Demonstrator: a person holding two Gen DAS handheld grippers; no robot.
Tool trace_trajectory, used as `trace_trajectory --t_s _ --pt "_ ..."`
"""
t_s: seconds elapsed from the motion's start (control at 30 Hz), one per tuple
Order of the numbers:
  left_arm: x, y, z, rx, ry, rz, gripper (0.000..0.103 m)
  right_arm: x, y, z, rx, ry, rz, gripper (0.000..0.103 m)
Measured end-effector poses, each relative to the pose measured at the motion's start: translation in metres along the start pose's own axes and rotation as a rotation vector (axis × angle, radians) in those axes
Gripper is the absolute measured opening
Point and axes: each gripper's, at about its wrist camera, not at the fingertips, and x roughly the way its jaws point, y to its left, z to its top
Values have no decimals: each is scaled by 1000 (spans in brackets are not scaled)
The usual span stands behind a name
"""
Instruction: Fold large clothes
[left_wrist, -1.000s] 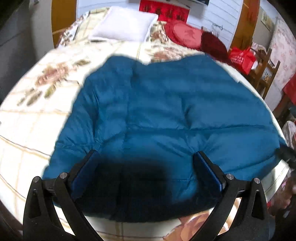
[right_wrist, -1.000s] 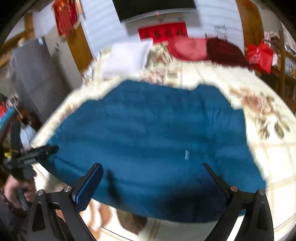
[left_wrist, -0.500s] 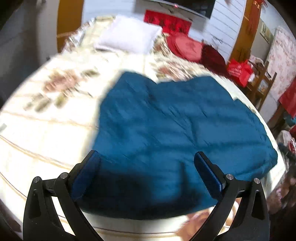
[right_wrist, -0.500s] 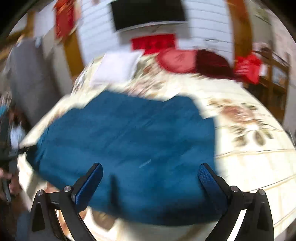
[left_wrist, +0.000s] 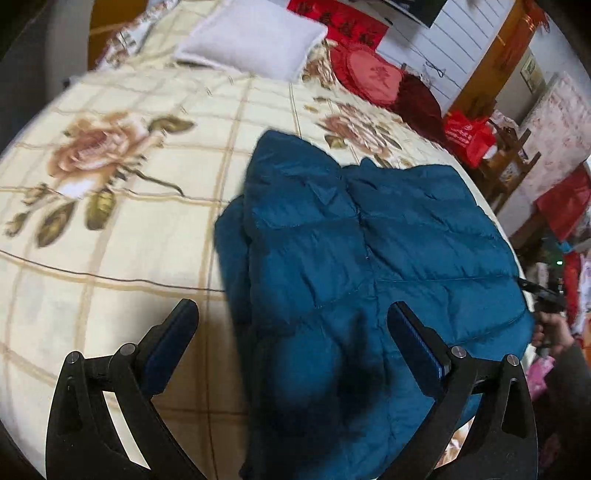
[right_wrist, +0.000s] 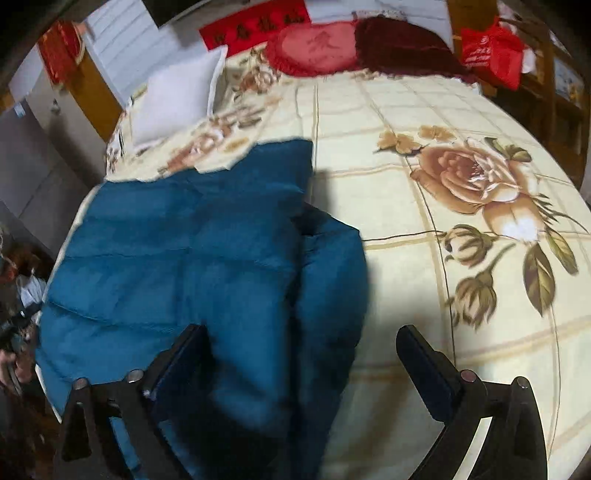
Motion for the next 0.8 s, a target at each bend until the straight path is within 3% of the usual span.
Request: trace_trajectory --t_s 0.07,0.13,0.3,0.37,0.43,0.67,0.8 --pt "10 4 5 10 24 7 103 16 -17 1 41 55 103 103" --pt "23 10 9 16 64 0 103 18 -21 0 12 35 140 103" --pt "56 29 26 -1 167 -128 103 21 -21 1 -48 15 232 103" --pt "59 32 34 12 152 -161 103 27 -20 6 -70 0 281 100" --pt "62 34 38 24 145 -183 103 29 -19 7 -77 -25 322 90" --pt "70 23 45 74 131 -241 102 30 -19 4 -90 -63 375 89" --pt "66 29 41 60 90 -300 81 31 -26 1 -69 -56 449 89"
